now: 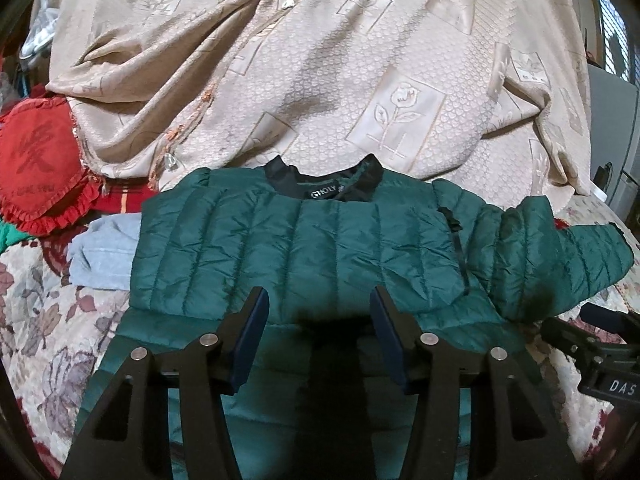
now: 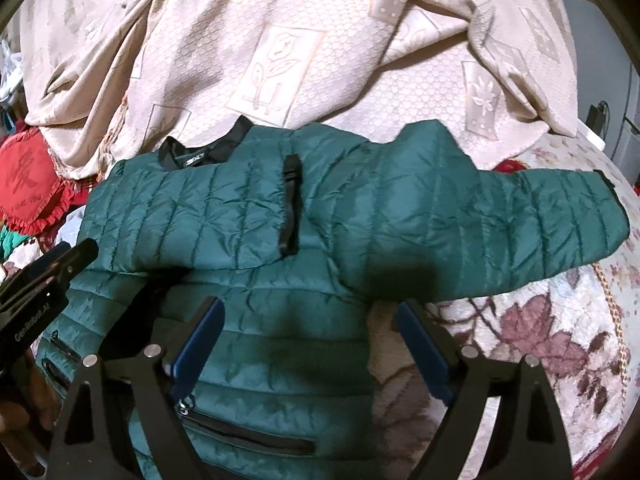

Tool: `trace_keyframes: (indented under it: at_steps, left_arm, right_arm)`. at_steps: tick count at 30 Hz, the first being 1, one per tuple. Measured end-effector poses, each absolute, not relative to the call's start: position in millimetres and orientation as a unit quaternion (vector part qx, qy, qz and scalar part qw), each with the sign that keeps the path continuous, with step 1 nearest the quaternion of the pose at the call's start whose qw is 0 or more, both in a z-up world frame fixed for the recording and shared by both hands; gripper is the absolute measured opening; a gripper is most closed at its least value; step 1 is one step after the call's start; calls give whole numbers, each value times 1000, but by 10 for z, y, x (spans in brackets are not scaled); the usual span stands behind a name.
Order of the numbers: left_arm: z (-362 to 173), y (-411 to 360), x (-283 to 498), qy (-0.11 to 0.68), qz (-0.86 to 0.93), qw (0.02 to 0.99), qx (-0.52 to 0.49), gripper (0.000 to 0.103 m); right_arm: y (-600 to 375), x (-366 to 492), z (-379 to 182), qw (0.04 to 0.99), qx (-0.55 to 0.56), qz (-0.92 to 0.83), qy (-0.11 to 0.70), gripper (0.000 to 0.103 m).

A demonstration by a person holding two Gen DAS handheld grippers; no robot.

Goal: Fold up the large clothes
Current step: 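Move the right gripper to the other sleeve cuff and grasp it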

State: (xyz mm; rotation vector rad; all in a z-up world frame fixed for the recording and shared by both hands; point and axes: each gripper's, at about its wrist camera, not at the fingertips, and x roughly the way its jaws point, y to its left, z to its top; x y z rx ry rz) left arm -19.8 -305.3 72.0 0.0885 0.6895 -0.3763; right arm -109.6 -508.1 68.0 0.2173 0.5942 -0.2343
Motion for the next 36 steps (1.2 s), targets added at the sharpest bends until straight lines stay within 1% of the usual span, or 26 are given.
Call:
trace_keyframes:
  at_steps: [19,24,30,36]
  left_arm:
    - [677,-3227,-253,366,-216,905,6,35]
    - [621,-3257,-238,374,-218,901,9,35]
    - [538,-3237,-187,383,-215,898,10,35]
    - [439,-3191,-84,396,-207,895,0,35]
  right_arm:
    - [-5809,-1445,642,931,126,-188,287,92]
    - [-6128,-1482,633,924,135,-225,280,94]
    - [-6640,-1460,609,904,152,-278,288,94]
    - [-7125,-1487,670,886,164,-332,279,94]
